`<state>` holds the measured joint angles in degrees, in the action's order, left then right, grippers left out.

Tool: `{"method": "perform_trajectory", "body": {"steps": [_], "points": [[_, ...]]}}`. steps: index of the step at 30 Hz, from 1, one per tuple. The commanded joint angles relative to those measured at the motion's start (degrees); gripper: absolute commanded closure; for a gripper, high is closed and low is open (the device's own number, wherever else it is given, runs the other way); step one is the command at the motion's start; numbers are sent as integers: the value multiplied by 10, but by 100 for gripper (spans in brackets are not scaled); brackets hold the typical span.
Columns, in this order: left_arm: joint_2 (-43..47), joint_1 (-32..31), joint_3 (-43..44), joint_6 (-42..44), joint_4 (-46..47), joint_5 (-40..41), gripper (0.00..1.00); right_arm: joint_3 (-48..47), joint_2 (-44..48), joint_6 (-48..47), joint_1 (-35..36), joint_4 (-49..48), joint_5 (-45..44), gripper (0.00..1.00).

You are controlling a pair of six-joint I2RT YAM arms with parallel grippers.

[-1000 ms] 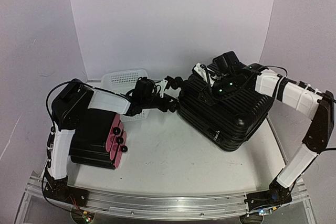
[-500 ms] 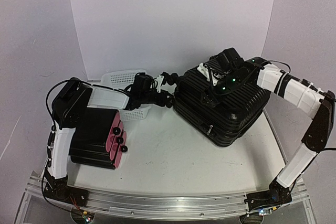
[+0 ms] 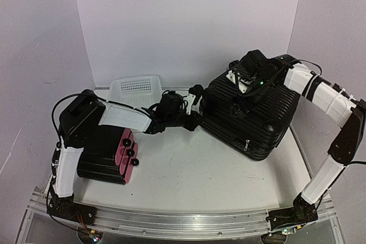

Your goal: Open, take out, and arrange the luggage

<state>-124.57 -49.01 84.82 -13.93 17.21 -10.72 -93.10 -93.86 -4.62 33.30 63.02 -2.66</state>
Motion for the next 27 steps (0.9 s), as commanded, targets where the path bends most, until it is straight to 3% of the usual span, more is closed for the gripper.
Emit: {"method": "perform_trajectory", "body": {"steps": [1,9,13,18,20,21,27], "points": [[16,-9,-12,33,37,-21,86,-24,-25,7,13,13,7,12],[-2,12,-49,31,117,7,70,-15,-18,5,14,8,1,12],[20,43,-92,15,154,-15,60,-2,-8,5,14,7,-2,12],[44,52,-127,64,184,-45,47,1,-7,2,13,6,1,12],[37,52,-124,74,192,-61,30,2,-7,1,13,4,3,12],[32,52,-120,77,199,-67,26,2,-7,1,13,4,3,12],[0,47,-77,85,225,-57,26,11,-1,2,14,1,3,12]]}}
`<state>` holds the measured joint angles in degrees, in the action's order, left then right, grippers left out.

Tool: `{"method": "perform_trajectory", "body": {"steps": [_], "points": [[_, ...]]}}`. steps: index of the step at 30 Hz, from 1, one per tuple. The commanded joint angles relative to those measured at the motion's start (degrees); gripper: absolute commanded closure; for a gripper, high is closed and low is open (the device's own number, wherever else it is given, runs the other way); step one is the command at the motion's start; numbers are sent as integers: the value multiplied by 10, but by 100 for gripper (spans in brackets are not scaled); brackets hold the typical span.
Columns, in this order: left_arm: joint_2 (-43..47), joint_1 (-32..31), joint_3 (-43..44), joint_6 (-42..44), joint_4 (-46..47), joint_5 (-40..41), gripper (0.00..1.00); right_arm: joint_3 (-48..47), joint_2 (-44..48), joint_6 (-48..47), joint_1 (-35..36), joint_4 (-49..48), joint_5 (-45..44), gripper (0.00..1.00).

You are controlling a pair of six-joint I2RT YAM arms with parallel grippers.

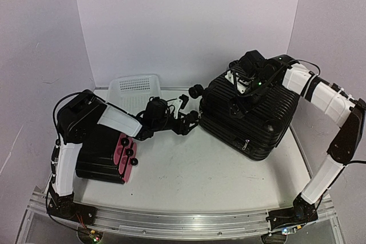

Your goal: Open, take out, and arrange the luggage

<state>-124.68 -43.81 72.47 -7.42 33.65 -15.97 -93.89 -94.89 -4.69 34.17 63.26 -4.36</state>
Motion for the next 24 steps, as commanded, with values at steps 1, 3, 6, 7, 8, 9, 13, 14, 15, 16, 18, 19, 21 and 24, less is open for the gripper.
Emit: {"method": "perform_trajectory", "body": {"steps": [1,3,6,7,8,9,13,14,15,16,18,19,21,24], "points": [[-4,-7,55,26,65,0,27,20,10,2,5,-2,20,12],[-16,-10,65,34,80,3,29,22,14,1,5,-2,21,12],[-32,-10,80,42,94,-5,30,22,16,0,5,-3,21,12],[-37,-10,85,45,95,-6,31,22,17,0,5,-3,21,12],[-40,-9,88,48,95,-9,32,22,18,0,5,-3,22,12],[-42,-9,89,52,96,-14,33,22,18,0,5,-3,24,12],[-52,-9,98,59,96,-31,41,22,18,0,5,-3,27,12],[-55,-9,101,60,96,-34,43,21,17,0,5,-3,27,12],[-57,-9,103,60,97,-38,44,21,17,0,5,-4,28,12],[-60,-9,106,58,97,-41,46,21,16,0,5,-3,28,12],[-64,-9,111,57,97,-46,50,20,16,1,5,-4,28,12],[-66,-9,113,56,96,-48,51,20,16,0,5,-4,29,13],[-69,-9,116,54,96,-49,57,19,16,0,5,-4,29,12],[-71,-9,120,52,97,-51,65,20,17,0,5,-4,29,12]]}}
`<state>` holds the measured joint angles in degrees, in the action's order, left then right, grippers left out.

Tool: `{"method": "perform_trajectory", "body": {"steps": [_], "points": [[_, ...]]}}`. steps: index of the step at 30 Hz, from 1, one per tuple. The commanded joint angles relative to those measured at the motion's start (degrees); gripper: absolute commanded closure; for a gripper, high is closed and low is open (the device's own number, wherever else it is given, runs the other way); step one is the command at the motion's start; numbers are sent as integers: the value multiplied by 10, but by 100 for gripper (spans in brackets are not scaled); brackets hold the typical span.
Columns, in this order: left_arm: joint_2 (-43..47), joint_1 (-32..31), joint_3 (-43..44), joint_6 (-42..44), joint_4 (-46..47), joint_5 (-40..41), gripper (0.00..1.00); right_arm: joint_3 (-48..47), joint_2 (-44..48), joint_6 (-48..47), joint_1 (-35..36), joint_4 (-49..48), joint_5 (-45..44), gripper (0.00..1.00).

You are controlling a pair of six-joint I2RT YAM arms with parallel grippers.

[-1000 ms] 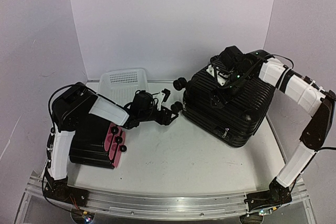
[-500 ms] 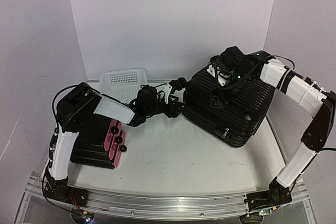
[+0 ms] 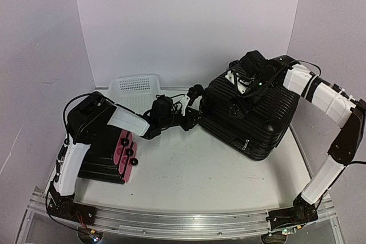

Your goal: Open, take out, and arrange the luggage

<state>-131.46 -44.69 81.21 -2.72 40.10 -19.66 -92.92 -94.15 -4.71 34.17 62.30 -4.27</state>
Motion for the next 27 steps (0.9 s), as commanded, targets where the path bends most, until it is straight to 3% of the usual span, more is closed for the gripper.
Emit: {"method": "perform_trajectory", "body": {"steps": [1,10,17,22,27], "points": [[-3,-1,33,5,32,-15,67,11,11,1,5,6,28,12],[-4,-1,34,4,32,-26,82,8,8,2,5,6,24,13],[5,-1,18,17,32,-2,99,17,4,7,5,6,12,13],[23,12,-4,36,32,84,100,34,-7,2,5,6,-23,16],[27,43,8,4,29,31,100,16,-7,-37,6,9,-42,11]]}}
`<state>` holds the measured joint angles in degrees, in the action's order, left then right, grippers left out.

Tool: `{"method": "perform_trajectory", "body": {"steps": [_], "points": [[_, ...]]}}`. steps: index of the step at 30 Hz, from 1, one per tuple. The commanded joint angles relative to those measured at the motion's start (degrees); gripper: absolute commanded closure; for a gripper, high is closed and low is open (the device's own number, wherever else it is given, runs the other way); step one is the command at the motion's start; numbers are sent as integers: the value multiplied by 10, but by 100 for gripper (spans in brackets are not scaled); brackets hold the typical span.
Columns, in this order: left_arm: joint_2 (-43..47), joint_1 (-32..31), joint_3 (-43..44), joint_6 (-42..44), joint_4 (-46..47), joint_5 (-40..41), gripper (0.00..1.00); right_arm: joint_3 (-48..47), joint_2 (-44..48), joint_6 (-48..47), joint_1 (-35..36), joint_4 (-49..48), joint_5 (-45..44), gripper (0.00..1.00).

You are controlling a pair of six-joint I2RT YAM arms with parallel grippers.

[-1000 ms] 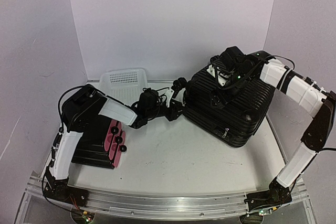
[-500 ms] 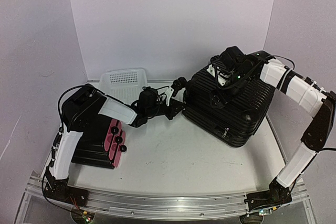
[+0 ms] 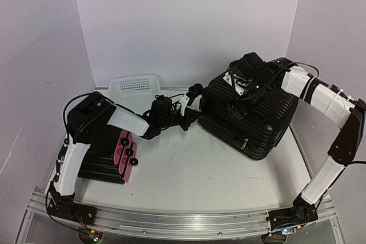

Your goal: Open, take out, and arrange the luggage

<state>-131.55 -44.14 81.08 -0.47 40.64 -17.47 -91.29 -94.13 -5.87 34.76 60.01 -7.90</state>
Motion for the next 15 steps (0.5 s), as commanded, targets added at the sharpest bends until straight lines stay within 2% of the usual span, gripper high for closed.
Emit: {"method": "perform_trajectory", "body": {"steps": [1,4,9,15], "points": [[29,37,14,-24,24,-3,100,-19,-11,-30,1,32,-8,10],[30,19,23,-49,23,-22,100,-83,-40,-35,4,32,-10,7],[44,-40,11,-61,24,0,100,-184,-102,-13,13,34,-34,6],[71,-81,-10,-78,24,1,100,-281,-165,-47,22,31,-8,5]]}}
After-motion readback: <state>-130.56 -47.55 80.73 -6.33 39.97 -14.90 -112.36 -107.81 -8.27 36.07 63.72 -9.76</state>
